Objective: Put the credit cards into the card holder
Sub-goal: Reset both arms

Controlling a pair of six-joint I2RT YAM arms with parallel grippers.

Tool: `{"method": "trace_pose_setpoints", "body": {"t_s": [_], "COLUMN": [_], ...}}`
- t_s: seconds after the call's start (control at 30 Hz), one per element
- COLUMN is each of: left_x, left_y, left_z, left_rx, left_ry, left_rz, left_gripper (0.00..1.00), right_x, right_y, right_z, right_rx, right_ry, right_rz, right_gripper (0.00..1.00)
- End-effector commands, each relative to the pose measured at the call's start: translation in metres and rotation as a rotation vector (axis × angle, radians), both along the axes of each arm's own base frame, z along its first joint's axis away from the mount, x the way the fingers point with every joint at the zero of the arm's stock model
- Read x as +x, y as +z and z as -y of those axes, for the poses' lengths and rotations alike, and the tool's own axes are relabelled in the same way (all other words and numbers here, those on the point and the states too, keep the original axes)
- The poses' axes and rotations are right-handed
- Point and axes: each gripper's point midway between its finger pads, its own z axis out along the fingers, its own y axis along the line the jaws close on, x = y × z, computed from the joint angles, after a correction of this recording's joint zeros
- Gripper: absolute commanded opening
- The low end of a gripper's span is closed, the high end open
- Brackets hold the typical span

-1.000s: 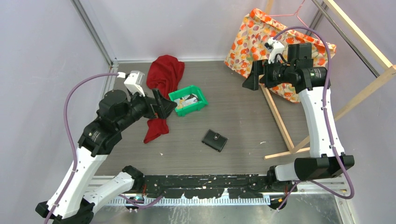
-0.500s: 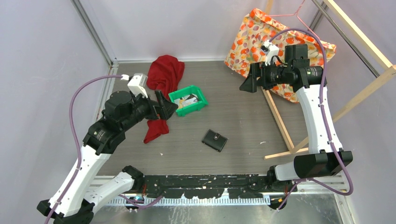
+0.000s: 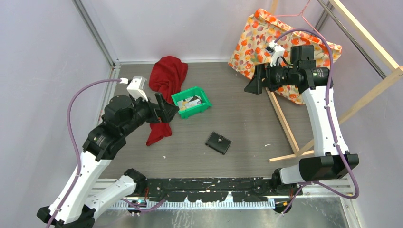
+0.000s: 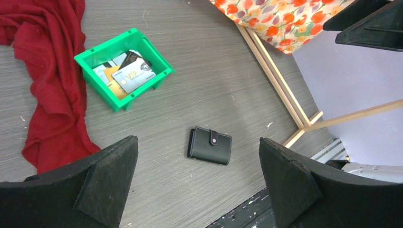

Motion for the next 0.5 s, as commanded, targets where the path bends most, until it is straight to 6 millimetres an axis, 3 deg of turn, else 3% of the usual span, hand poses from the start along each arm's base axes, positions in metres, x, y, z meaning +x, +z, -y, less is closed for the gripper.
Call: {"method": "trace_pose_setpoints", "body": {"t_s": [0.0, 0.47], "left_x": [0.0014, -0.0010], "left_y": [0.0080, 0.0058], "left_z": [-0.0031, -0.0079], "left_rx": [-0.023, -0.015], "left_ry": [0.020, 0.036], "left_rz": [0.031, 0.027], "left_gripper": [1.00, 1.00], "right_x": [-0.0032, -0.0066], "right_y": [0.0100, 0.0130], "right_z": [0.0036, 0.0072], "right_rx": [-0.010, -0.010], "right_ry": [0.000, -0.008], "right_rz": [0.044, 0.053], "right_gripper": [1.00, 1.00]}}
